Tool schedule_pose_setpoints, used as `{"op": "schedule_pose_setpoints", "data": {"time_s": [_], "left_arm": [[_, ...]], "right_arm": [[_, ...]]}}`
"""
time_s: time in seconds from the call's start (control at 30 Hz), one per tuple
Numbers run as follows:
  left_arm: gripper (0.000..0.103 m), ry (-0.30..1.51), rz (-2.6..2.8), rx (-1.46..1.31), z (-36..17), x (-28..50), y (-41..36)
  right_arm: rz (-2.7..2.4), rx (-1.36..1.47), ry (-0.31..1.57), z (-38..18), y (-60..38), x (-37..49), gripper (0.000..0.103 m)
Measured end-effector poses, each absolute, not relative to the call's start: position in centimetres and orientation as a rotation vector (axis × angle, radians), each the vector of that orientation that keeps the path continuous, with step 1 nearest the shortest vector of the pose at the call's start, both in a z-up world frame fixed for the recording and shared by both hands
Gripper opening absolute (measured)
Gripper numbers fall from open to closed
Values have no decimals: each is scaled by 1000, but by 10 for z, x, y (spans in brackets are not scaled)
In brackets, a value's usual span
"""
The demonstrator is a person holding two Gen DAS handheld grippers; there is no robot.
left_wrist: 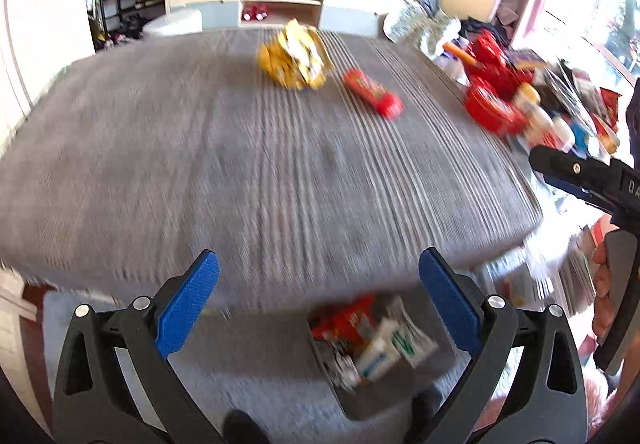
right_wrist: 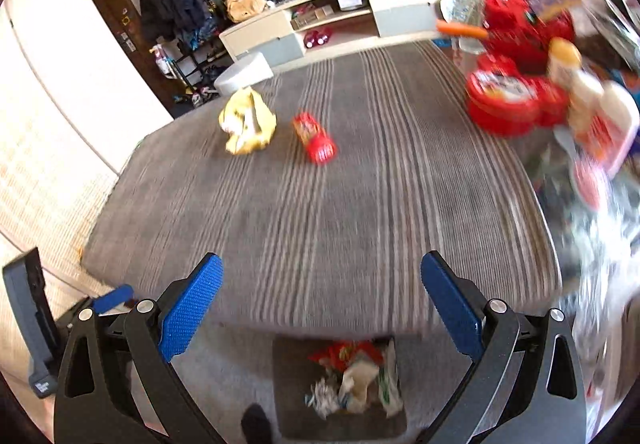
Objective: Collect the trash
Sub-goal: 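Lower tissue and wrapper packet into the bin and open both tools, then grasp yellow snack wrapper with left tool while right tool grasps red Skittles tube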
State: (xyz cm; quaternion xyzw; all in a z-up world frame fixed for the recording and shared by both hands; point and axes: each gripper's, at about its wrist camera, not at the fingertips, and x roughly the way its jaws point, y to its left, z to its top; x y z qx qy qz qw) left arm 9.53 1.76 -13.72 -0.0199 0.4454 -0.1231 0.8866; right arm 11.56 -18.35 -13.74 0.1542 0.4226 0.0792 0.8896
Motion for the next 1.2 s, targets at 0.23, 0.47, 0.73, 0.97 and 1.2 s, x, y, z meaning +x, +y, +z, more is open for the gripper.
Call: {"op": "schedule_pose_setpoints", "data": {"time_s": [0.23, 0.47, 0.73, 0.97, 1.2], "left_arm": [[95, 890, -205, -73, -122, 174, 27], [95, 887, -144, -56, -124, 244, 28], [95, 854, -140, -54, -120, 310, 9], [95, 893, -106, 0, -141, 358, -18], [96, 928, -114, 4, -167, 379, -21]], "right_arm": [[179, 314, 863, -133, -174, 189, 100], [219, 288, 924, -160, -161, 260, 67], [233, 205, 948, -193, -139, 292, 65], [220, 138, 970, -214, -128, 311, 65], [216, 116, 951, -224, -122, 317, 60]]}}
